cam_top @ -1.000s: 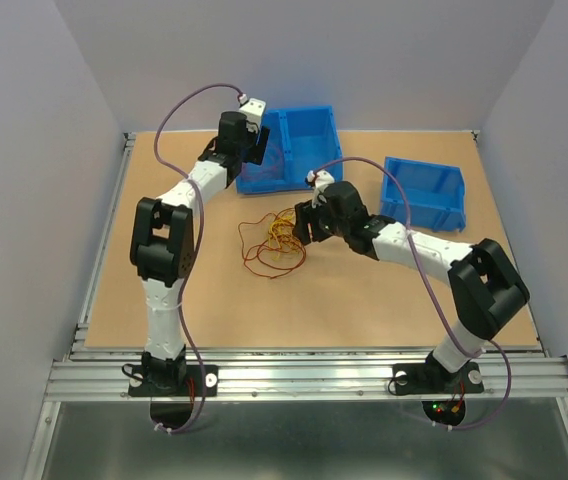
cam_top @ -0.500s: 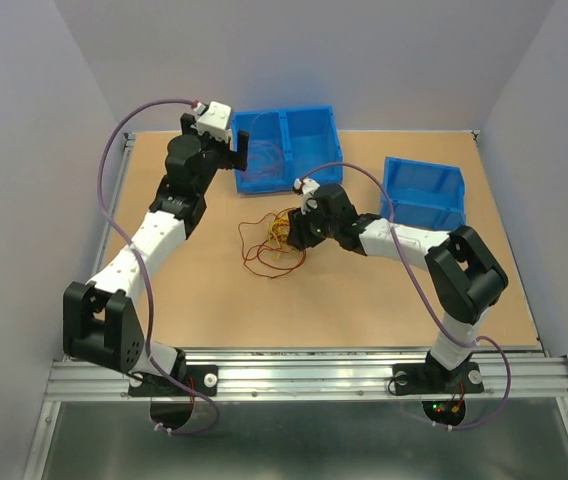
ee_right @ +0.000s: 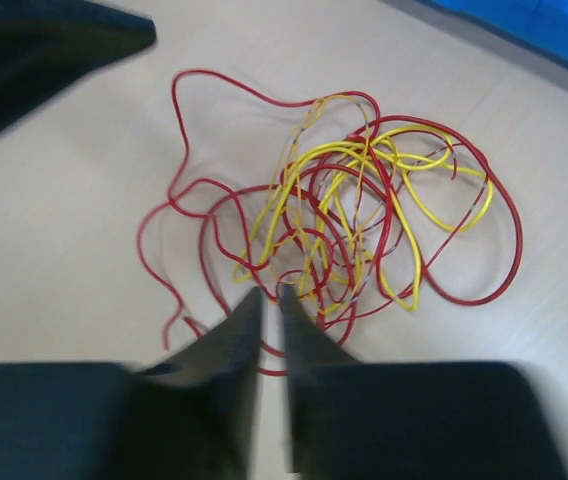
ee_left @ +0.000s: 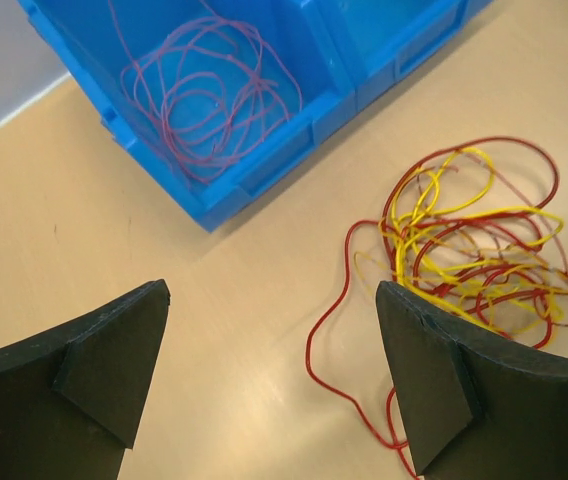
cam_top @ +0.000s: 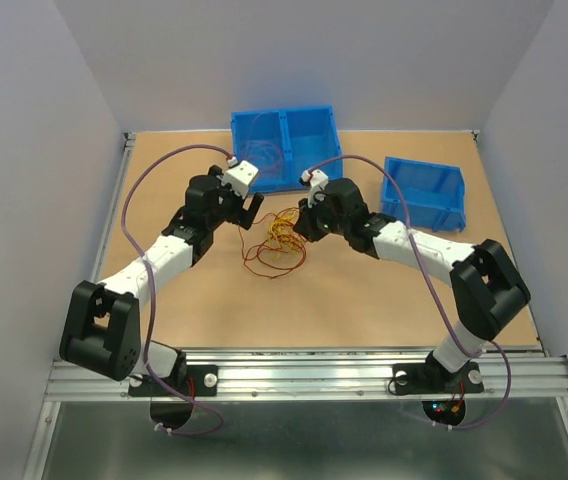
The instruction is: Untangle the cables
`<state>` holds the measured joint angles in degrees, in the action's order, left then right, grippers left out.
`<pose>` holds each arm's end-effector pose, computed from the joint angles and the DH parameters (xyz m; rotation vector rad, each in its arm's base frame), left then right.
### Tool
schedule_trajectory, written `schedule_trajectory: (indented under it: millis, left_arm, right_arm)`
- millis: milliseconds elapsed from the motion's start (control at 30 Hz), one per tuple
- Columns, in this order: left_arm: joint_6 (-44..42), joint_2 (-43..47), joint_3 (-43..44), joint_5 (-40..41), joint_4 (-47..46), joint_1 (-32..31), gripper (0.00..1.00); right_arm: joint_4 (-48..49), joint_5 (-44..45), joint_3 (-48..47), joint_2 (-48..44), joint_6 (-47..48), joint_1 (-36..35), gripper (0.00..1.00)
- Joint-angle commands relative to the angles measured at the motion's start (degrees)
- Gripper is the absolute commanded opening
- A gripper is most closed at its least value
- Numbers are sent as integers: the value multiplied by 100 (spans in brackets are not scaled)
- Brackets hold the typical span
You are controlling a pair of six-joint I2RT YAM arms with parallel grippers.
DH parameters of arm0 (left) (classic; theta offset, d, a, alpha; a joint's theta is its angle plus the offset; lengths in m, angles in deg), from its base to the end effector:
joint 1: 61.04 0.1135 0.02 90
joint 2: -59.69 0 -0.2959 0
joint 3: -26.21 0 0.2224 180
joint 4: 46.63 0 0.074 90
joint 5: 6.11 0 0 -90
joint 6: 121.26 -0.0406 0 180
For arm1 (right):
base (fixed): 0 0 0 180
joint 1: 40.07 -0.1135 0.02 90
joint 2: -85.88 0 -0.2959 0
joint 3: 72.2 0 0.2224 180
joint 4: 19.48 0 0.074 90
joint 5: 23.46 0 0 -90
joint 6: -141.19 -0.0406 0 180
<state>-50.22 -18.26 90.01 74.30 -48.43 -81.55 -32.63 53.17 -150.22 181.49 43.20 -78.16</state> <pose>0.2648 -0.1063 0.3241 0.7151 1.6370 -0.1689 0.2763 0.2285 0.2828 -0.7037 2.0596 0.7176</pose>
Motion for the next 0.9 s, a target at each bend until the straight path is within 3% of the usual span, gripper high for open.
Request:
schedule_trajectory:
  millis: [0,133,267,367,400,467,700,733,867]
  left_arm:
    - [-257,-158,125,378,224,-14,98]
    - [-248,-369,239,501,540,-14,97]
    - [-283,-598,302,844,805,-14,97]
    - [-354,-932,397,424,1085,-23,87]
    - [-371,-1080,502,335,1251,-14,77]
    - [-415,-1248,617,264,1402,-14,67]
    - [-538,-1477,767,-69,1675,-32,17]
    - [-538,-1451,758,-96,1684,-32,0]
    - [-504,-1004,636,-122,1517,-32,0]
  right_arm:
    - [365,202,278,-499,-27,-50,32]
    - [383,343,331,-535,-62,-41,42]
    - [391,335,269,-465,-71,-41,44]
    - [391,291,181,-351,-71,-41,57]
    - [391,265,146,-289,-45,-41,63]
    - [418,186,120,-210,-10,-41,66]
    - [470,115,-302,344,-27,-50,68]
    - [470,106,-337,379,-62,-50,68]
    - [497,45,-302,318,-54,-50,66]
